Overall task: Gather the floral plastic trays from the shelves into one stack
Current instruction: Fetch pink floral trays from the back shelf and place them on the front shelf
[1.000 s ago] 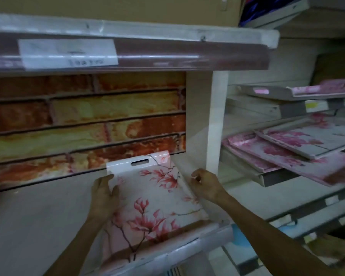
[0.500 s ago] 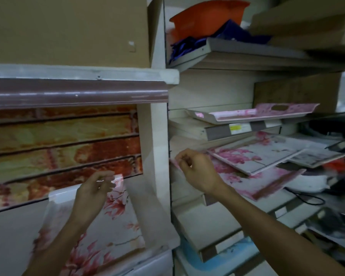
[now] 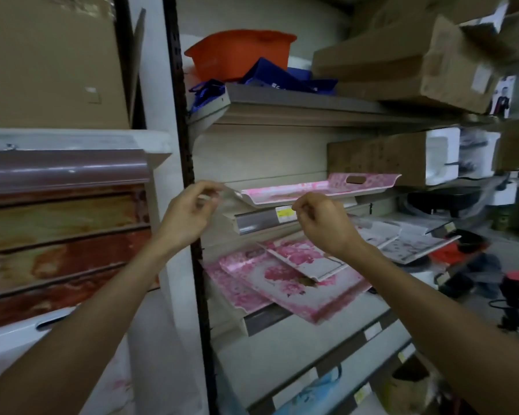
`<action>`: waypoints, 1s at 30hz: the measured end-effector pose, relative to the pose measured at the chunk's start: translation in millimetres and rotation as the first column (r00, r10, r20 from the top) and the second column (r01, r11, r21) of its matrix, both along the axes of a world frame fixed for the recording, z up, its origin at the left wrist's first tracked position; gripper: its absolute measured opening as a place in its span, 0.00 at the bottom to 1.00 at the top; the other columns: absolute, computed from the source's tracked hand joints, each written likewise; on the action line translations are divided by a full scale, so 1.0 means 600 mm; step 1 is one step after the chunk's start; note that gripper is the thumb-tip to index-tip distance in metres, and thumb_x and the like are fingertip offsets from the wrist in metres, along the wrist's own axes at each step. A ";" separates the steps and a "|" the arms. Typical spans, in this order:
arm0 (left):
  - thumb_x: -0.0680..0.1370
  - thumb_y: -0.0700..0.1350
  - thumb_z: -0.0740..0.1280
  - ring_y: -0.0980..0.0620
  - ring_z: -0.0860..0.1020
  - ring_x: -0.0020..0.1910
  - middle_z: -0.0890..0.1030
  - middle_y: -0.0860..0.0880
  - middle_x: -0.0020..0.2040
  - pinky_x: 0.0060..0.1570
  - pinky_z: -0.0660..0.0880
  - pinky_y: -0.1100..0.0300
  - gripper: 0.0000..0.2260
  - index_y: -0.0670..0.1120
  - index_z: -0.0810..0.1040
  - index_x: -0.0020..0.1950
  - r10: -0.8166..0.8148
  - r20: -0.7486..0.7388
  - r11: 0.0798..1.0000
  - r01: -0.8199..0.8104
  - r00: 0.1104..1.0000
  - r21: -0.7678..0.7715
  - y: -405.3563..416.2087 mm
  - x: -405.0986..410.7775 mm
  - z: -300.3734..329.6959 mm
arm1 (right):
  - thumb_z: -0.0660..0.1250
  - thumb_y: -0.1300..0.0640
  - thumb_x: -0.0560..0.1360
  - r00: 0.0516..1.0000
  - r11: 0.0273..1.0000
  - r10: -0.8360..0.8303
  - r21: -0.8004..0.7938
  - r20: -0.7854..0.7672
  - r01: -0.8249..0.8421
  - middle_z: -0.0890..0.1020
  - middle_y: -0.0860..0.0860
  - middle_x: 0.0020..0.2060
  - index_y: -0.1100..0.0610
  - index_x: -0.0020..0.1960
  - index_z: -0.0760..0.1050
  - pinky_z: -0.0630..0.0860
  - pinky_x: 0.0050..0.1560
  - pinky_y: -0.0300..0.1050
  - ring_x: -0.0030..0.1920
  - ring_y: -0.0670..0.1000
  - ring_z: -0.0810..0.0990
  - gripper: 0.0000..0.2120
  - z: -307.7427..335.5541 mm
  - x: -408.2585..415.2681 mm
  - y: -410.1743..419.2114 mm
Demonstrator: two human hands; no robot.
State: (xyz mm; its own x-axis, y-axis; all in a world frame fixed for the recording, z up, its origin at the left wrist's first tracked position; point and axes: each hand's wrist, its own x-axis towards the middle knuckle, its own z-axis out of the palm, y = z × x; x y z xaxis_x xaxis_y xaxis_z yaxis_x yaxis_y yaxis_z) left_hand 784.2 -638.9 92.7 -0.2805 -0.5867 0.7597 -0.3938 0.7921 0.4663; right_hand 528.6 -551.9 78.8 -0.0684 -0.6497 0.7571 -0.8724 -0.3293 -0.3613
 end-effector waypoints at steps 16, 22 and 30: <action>0.82 0.43 0.60 0.45 0.79 0.56 0.81 0.48 0.59 0.52 0.77 0.48 0.11 0.48 0.77 0.62 0.225 0.521 0.943 -0.050 0.823 -0.328 -0.048 -0.078 0.057 | 0.61 0.59 0.79 0.849 0.971 -0.095 0.238 0.519 -0.036 0.80 0.59 0.34 0.65 0.40 0.78 0.81 0.40 0.55 0.34 0.56 0.79 0.13 -0.009 -0.112 -0.043; 0.83 0.44 0.58 0.47 0.80 0.53 0.80 0.50 0.56 0.50 0.77 0.48 0.09 0.49 0.75 0.60 0.197 0.505 0.916 0.025 0.840 -0.400 -0.005 -0.118 0.075 | 0.64 0.48 0.80 0.271 0.939 0.056 0.042 0.961 -0.341 0.83 0.64 0.41 0.63 0.47 0.71 0.83 0.36 0.48 0.39 0.58 0.85 0.17 0.015 -0.140 -0.059; 0.79 0.37 0.59 0.46 0.78 0.55 0.79 0.51 0.61 0.51 0.77 0.46 0.16 0.51 0.71 0.65 0.155 0.485 0.884 0.098 0.861 -0.457 0.067 -0.170 0.102 | 0.61 0.51 0.81 -0.201 0.832 0.192 -0.268 0.961 -0.486 0.75 0.69 0.61 0.61 0.69 0.65 0.83 0.39 0.63 0.56 0.69 0.79 0.21 0.049 -0.188 -0.057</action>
State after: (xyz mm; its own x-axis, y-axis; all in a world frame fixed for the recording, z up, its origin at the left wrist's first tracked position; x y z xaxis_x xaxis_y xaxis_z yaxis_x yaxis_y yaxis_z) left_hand 682.3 -598.8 153.7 -0.6789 -0.2273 0.6982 -0.4939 0.8450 -0.2052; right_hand 415.7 -585.9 108.4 -0.3142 -0.9479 0.0522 0.6427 -0.2529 -0.7232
